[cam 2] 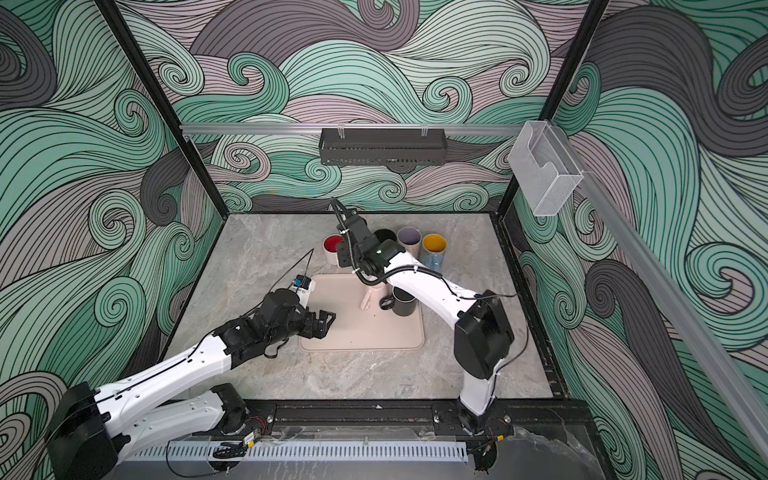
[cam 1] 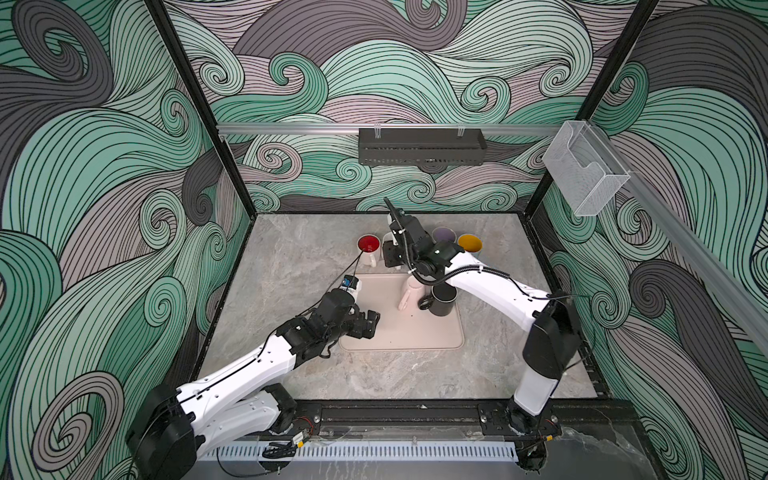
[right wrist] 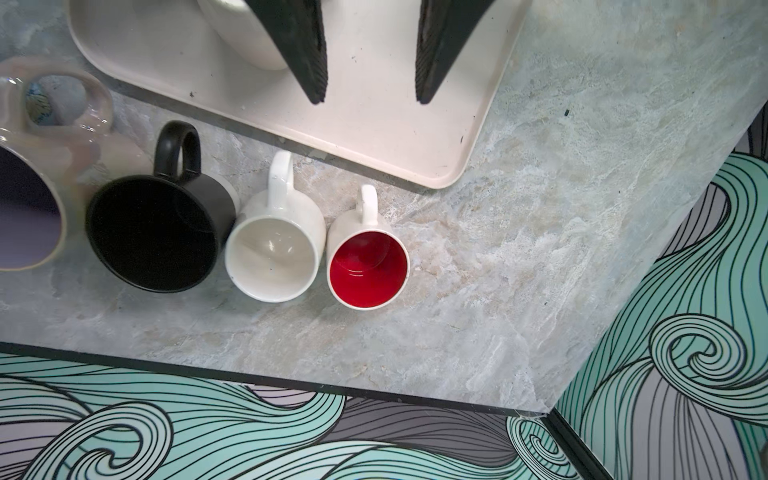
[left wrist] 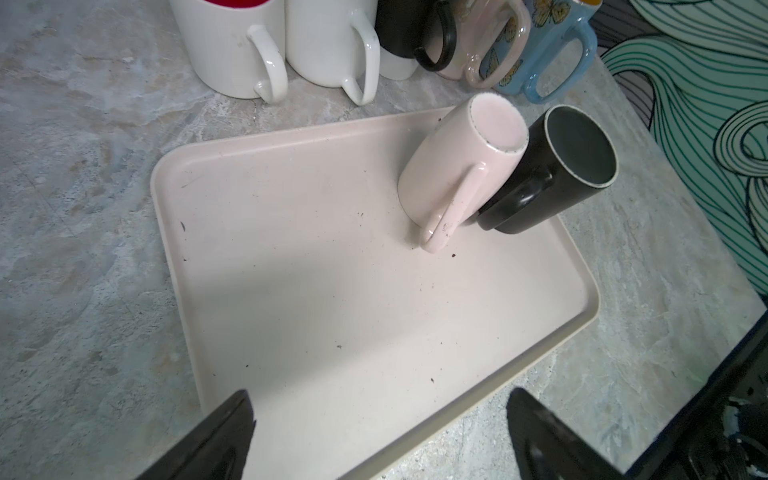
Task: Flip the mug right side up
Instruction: 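Raise the right gripper away while the left moves over the upside-down pink mug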
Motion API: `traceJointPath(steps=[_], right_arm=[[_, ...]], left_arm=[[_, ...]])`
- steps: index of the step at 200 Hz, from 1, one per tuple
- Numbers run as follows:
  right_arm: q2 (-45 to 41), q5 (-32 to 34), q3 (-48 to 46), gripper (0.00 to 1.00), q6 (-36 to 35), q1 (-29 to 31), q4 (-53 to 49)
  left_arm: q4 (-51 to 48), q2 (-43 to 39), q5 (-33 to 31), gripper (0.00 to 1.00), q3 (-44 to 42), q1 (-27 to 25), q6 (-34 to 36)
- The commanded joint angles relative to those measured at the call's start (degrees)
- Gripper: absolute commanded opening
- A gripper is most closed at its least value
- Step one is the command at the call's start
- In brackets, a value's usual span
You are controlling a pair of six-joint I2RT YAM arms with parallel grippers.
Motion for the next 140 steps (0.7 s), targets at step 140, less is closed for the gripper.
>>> traceJointPath(steps=[140], right_arm=[[-21.79, 1.86, -23.64, 0.39, -2.45, -7.44, 3.6]], left_arm=[[10.76, 25.25, 6.84, 0.78, 14.59, -2.66, 10.93]])
